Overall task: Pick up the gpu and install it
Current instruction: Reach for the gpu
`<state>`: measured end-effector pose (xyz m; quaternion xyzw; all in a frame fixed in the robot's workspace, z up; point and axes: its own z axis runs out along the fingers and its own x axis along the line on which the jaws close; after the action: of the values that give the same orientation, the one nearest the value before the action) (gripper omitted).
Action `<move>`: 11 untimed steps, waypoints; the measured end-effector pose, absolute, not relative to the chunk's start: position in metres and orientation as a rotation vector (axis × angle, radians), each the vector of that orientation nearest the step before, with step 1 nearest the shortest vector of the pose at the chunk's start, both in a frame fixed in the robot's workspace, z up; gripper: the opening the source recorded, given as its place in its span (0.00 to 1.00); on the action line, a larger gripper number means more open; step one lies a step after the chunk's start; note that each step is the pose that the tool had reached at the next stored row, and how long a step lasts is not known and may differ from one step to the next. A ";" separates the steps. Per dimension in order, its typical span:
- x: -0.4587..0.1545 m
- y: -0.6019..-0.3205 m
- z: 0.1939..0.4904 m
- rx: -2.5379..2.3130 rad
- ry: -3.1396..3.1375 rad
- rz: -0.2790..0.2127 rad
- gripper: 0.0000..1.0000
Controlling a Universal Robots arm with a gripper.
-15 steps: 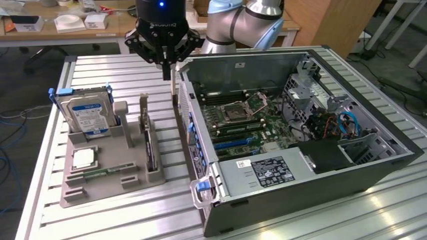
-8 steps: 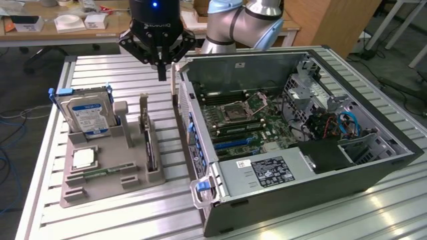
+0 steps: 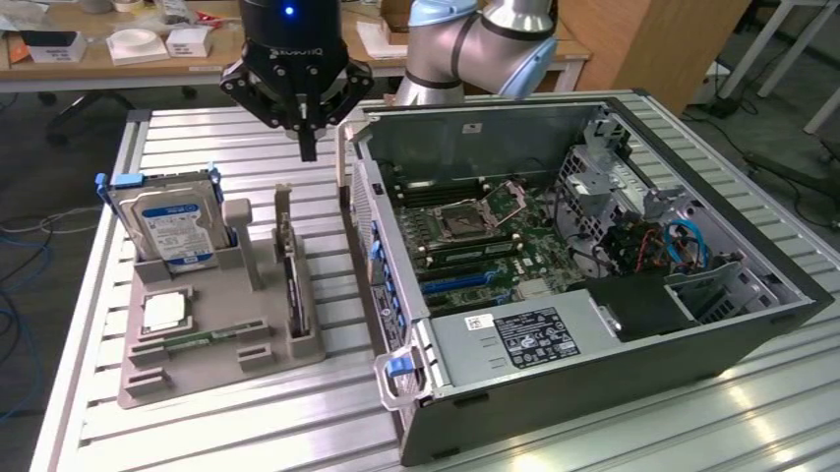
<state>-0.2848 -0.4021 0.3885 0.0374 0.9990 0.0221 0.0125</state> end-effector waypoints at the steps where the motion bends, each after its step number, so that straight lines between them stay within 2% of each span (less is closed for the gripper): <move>1: -0.287 -0.402 0.388 0.117 3.114 0.069 0.10; 11: -0.310 -0.404 0.386 0.117 3.114 0.069 0.10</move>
<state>-0.3104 -0.4041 0.3864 0.0374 0.9990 0.0221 0.0125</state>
